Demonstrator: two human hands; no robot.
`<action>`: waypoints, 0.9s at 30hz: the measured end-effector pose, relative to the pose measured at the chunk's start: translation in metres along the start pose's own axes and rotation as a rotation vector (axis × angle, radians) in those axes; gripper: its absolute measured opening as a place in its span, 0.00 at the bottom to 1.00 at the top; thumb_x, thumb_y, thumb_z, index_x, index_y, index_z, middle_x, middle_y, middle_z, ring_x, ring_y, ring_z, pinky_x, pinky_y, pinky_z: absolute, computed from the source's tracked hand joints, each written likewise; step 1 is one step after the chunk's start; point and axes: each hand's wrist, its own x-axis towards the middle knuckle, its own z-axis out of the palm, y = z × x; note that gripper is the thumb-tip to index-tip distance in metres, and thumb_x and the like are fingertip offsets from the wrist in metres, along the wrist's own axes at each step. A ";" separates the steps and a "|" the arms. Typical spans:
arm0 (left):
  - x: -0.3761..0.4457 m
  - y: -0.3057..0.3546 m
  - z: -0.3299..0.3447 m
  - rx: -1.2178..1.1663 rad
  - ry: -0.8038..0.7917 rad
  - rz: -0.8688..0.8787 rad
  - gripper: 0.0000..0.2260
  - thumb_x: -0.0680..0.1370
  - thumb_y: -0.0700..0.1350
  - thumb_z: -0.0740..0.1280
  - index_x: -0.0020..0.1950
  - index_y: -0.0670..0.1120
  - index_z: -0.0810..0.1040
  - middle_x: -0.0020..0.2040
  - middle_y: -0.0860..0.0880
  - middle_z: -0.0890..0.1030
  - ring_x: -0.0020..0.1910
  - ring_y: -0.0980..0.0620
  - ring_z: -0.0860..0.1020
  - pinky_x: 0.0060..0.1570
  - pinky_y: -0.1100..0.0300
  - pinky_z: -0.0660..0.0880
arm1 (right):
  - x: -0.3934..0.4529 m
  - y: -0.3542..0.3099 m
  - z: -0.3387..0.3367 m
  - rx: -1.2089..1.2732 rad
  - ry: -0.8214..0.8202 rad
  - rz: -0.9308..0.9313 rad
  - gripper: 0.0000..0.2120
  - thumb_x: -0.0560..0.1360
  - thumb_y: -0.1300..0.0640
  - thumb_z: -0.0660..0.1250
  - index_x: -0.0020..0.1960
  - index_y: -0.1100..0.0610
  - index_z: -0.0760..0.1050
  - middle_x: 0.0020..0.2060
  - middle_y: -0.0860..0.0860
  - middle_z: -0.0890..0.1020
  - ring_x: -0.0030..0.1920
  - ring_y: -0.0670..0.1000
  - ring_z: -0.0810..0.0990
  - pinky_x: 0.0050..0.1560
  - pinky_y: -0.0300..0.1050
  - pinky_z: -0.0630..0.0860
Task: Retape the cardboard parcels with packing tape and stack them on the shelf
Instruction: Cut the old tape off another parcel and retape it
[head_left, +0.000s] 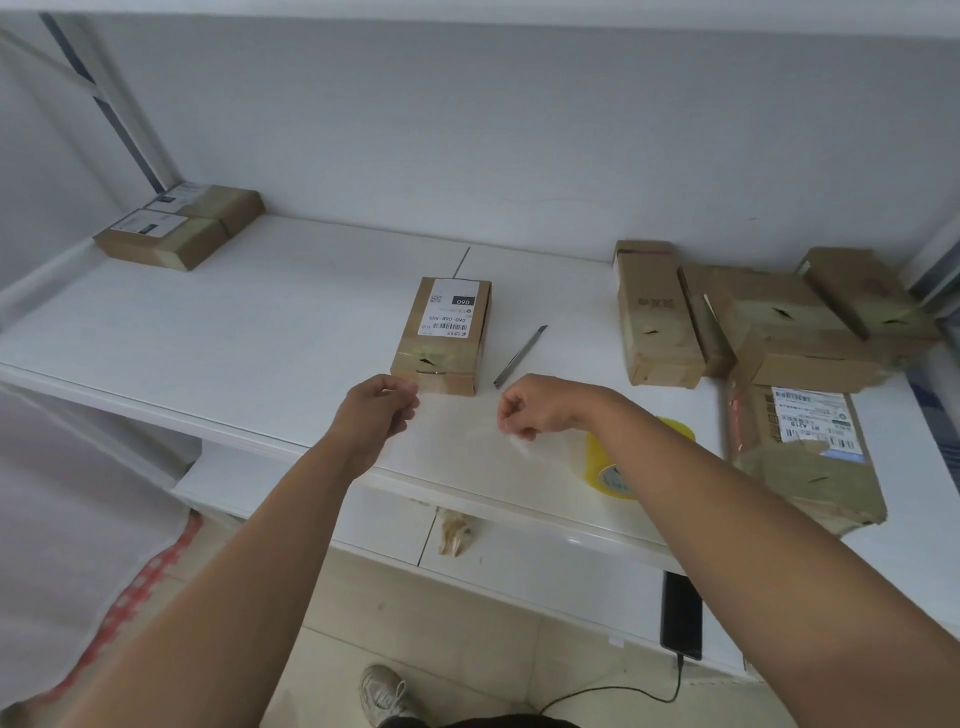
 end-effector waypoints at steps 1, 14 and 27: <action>0.000 0.001 0.000 -0.011 0.000 -0.007 0.03 0.81 0.39 0.67 0.48 0.41 0.77 0.39 0.46 0.79 0.35 0.52 0.73 0.40 0.61 0.72 | 0.004 -0.002 0.003 -0.041 -0.011 0.010 0.01 0.78 0.61 0.67 0.47 0.58 0.78 0.35 0.50 0.80 0.34 0.46 0.76 0.42 0.39 0.73; -0.004 -0.003 -0.006 -0.024 0.017 -0.043 0.06 0.80 0.40 0.68 0.44 0.43 0.76 0.38 0.47 0.79 0.35 0.52 0.73 0.39 0.60 0.70 | 0.032 -0.013 0.035 -0.504 0.007 0.183 0.30 0.71 0.32 0.69 0.59 0.55 0.72 0.57 0.53 0.77 0.53 0.55 0.75 0.48 0.46 0.70; -0.004 0.008 0.001 0.123 -0.062 0.024 0.02 0.78 0.37 0.69 0.48 0.42 0.78 0.45 0.44 0.83 0.41 0.50 0.80 0.42 0.60 0.76 | 0.025 -0.035 0.022 0.066 0.322 -0.003 0.28 0.77 0.33 0.61 0.42 0.60 0.73 0.38 0.51 0.79 0.38 0.51 0.77 0.40 0.45 0.70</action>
